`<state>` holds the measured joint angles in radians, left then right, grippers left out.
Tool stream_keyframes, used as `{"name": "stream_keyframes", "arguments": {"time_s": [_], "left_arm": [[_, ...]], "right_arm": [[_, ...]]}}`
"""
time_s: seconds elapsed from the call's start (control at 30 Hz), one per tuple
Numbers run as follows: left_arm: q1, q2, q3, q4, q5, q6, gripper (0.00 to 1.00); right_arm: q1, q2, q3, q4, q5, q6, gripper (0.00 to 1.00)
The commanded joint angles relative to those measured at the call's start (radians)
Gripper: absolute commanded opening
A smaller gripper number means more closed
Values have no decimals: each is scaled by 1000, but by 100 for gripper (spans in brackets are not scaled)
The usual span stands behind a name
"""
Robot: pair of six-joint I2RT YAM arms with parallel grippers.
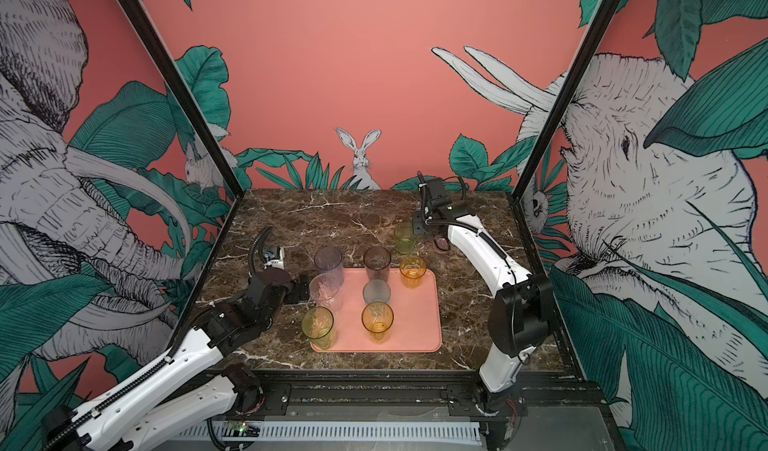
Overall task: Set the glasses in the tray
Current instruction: 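Move the right gripper over the green glass beyond the tray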
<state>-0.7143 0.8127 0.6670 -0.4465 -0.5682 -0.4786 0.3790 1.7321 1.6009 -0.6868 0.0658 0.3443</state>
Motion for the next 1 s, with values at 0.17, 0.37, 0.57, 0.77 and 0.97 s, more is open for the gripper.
{"name": "stream_keyframes", "arguments": {"time_s": [0.17, 0.37, 0.57, 0.77, 0.97], "left_arm": [[6, -9, 7, -21, -17, -12, 99], [5, -4, 6, -15, -12, -15, 99], [6, 1, 6, -14, -6, -20, 99], [6, -4, 2, -17, -3, -21, 99], [6, -5, 0, -18, 1, -23, 99]], "right_arm": [[-12, 87, 96, -60, -11, -18, 48], [-12, 148, 142, -73, -21, -25, 48], [-12, 200, 176, -75, -37, -24, 48], [-13, 244, 205, -79, -42, -25, 49], [-12, 291, 249, -98, -57, -22, 49]]}}
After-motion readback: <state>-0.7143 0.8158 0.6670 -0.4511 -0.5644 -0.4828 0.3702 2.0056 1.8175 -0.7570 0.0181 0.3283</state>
